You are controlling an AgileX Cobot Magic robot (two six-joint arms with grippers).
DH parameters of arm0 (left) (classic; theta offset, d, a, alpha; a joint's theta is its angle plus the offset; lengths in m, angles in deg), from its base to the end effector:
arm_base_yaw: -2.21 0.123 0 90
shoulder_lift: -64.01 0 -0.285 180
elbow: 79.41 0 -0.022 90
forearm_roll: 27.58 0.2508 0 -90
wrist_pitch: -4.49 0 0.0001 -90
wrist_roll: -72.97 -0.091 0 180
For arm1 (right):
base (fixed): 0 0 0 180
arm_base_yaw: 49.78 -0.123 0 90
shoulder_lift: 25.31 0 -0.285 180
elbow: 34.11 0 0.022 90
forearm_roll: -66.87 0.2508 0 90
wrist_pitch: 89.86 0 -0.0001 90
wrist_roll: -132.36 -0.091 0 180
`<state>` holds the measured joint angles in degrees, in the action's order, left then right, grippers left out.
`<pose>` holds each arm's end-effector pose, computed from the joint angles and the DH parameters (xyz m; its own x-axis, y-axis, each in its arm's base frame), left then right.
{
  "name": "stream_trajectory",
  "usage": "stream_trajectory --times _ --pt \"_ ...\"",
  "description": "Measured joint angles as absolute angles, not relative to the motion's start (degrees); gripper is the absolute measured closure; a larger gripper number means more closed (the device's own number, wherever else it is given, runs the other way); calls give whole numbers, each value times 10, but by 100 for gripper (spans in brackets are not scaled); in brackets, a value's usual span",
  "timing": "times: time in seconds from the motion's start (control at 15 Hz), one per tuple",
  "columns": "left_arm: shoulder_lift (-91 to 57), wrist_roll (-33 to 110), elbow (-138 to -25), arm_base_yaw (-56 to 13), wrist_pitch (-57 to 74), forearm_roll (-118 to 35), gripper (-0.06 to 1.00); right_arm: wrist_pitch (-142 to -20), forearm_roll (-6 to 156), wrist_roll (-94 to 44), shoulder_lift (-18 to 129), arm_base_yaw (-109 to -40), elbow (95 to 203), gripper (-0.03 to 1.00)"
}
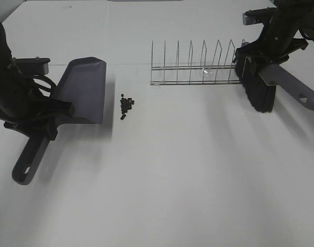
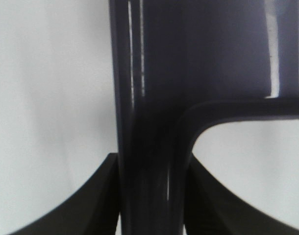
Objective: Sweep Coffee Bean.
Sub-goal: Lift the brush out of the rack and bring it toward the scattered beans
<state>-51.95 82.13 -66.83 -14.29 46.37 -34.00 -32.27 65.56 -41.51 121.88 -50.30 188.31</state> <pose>0.3336 -0.1059 0.1507 -0.9883 0.0420 -0.1468 0.0589 0.9919 -0.1123 0.5151 0.0029 0.1480 -0.9458 -0.1275 -0.2988 -0.1166 0.9917 -0.0543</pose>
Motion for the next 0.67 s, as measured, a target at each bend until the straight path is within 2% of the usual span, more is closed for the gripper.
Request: stream_trajectory --times 0.27,0.67 --pt "-520 820 -668 -143 464 -340 62 -298 656 -441 1211 -502 1916 70" --pt "-520 820 -668 -143 465 -340 62 -212 657 -444 1108 -502 1938 70"
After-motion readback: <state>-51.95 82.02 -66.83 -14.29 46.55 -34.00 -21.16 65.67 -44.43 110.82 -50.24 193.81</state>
